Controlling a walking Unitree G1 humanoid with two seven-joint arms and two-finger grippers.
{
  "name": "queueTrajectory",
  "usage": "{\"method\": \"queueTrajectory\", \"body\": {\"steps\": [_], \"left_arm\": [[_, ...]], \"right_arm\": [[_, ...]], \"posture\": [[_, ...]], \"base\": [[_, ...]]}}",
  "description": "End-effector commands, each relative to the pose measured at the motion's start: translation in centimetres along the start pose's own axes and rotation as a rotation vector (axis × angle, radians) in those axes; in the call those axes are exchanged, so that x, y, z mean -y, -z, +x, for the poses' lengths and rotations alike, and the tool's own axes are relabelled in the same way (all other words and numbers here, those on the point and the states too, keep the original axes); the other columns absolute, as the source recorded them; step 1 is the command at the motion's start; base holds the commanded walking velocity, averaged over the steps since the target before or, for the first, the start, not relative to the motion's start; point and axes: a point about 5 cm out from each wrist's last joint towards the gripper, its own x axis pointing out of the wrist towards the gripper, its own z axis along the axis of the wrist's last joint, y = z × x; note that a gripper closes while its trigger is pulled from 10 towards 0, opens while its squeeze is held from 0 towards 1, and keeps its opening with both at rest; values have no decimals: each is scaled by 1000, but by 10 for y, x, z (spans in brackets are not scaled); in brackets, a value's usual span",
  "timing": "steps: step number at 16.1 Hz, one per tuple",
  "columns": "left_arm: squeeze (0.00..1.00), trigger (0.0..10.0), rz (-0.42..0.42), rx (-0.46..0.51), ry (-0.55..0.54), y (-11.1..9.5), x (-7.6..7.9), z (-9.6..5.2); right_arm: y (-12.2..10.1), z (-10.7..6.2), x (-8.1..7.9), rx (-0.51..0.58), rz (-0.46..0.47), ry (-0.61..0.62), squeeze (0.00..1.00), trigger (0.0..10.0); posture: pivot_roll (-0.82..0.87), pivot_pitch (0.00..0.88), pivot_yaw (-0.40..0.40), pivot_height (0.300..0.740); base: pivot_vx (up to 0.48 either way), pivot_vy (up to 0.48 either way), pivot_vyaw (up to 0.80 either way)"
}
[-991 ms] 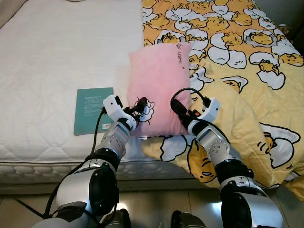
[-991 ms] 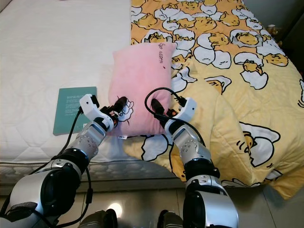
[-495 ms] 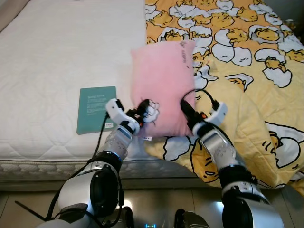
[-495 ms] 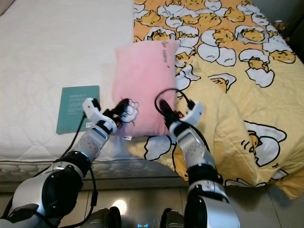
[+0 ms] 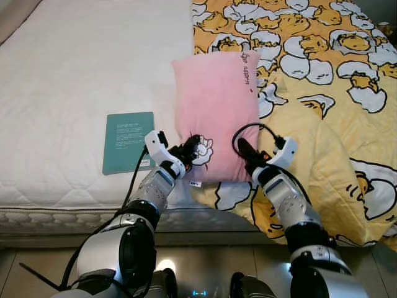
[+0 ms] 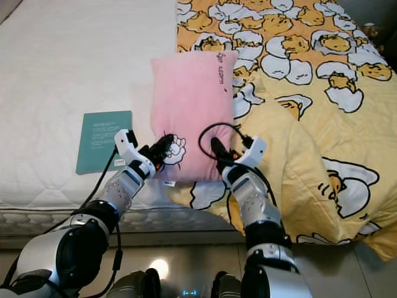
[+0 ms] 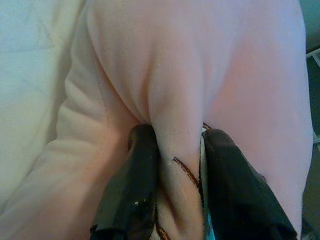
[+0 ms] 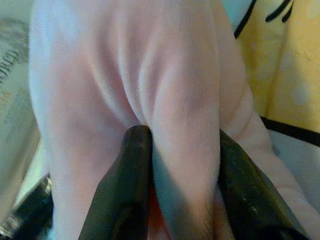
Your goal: Clean up the room
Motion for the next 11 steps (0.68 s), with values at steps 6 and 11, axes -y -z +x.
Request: {"method": "queueTrajectory", "body": {"steps": [6,11], "left_arm": [[0,0,-90,-23,9,19,-4,-6],[0,0,-50,-27,41,23,-1,-6]], "right_arm": [[15,-7,8,-33,34,53,220,0],[13,-8,14,-41,-25,81,216,0]], "posture": [[-151,144,61,740],[-156,111,42,740]], "base": [[0,0,0],[0,0,0]]}}
